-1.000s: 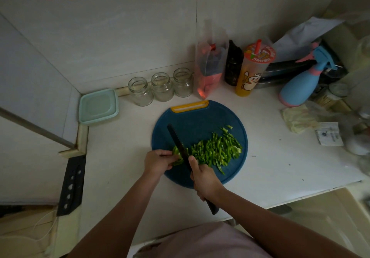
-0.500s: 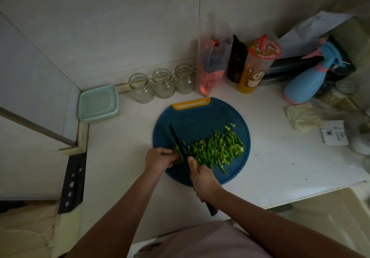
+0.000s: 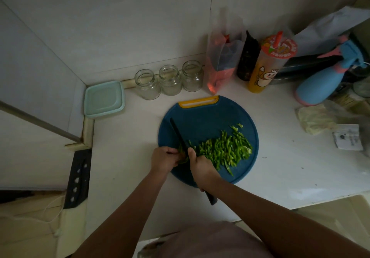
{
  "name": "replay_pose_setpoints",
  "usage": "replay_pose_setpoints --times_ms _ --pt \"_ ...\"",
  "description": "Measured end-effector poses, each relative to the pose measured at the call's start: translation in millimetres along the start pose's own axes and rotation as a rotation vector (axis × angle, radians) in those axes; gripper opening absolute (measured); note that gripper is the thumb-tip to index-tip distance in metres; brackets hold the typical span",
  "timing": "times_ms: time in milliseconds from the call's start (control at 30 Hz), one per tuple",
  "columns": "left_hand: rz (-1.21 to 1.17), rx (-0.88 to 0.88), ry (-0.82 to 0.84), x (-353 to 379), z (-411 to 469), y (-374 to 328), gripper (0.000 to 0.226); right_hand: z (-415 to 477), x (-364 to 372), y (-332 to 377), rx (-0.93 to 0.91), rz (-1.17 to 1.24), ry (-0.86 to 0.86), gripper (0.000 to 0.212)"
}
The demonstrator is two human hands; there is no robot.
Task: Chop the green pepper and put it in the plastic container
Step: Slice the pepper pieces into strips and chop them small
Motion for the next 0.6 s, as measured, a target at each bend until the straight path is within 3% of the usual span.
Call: replay_pose_setpoints --times_ms 133,267,367,600 --pt "-0.073 0.009 0.059 -1.1 -4.8 -4.3 0.031 6.1 -0.8 -0.9 -0.013 0.146 -0.026 0.066" --pt "-0.095 0.063 0.048 -3.5 -9.7 0.2 0.034 -2.9 -1.5 -20.7 0.041 0.250 0.016 0.054" --pt "-0.082 0.103 0.001 -3.9 -11.5 5.0 0.032 -11.4 -1.0 -35.7 0.047 0.447 0.040 0.060" --pt "-0.047 0.093 -0.010 -2.9 -10.5 1.9 0.029 -25.3 -2.3 -37.0 -0.096 0.450 0.005 0.059"
Point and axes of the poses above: each hand's wrist, its own z-axis towards the middle knuckle, its own x-axis out of the palm, y = z × x, the point moved 2 cm from there along z, towards the middle knuckle, and after that the axes turned 8 degrees about y, right-handed, at the moved point
